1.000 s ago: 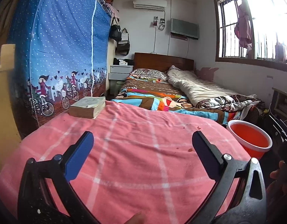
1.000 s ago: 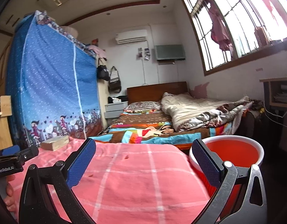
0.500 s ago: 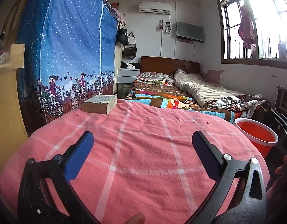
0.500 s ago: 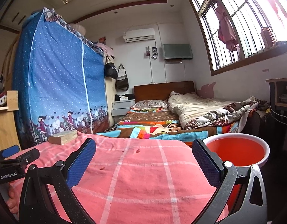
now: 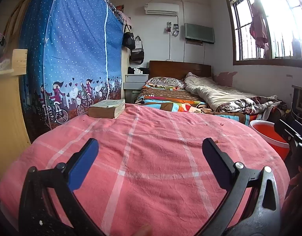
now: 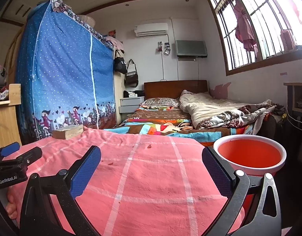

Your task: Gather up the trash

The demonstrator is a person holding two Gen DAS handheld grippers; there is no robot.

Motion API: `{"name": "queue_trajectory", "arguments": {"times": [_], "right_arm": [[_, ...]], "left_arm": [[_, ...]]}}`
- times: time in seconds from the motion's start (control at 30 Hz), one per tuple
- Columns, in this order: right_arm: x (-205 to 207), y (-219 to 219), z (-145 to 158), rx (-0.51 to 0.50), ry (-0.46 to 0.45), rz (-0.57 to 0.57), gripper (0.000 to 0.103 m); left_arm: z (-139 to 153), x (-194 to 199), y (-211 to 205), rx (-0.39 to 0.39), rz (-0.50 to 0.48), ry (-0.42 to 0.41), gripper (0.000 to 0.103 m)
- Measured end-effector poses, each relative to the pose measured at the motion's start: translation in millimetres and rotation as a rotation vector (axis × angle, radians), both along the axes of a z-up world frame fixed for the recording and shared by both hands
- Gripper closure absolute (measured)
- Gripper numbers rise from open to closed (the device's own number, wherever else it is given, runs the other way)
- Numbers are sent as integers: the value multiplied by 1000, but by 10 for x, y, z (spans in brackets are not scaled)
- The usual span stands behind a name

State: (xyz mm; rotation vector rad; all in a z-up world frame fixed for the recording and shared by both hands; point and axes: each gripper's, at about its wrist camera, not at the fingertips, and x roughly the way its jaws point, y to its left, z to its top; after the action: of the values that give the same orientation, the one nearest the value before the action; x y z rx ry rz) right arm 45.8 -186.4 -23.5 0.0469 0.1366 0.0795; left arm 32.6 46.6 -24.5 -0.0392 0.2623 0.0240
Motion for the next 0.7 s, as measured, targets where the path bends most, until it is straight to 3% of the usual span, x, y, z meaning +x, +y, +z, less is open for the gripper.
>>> {"name": "queue_trajectory", "arguments": {"times": [0.7], "right_arm": [[83,2,-37,-5,55,-11,0]], "left_arm": [[-41,12,7,-21,27,30,14]]}}
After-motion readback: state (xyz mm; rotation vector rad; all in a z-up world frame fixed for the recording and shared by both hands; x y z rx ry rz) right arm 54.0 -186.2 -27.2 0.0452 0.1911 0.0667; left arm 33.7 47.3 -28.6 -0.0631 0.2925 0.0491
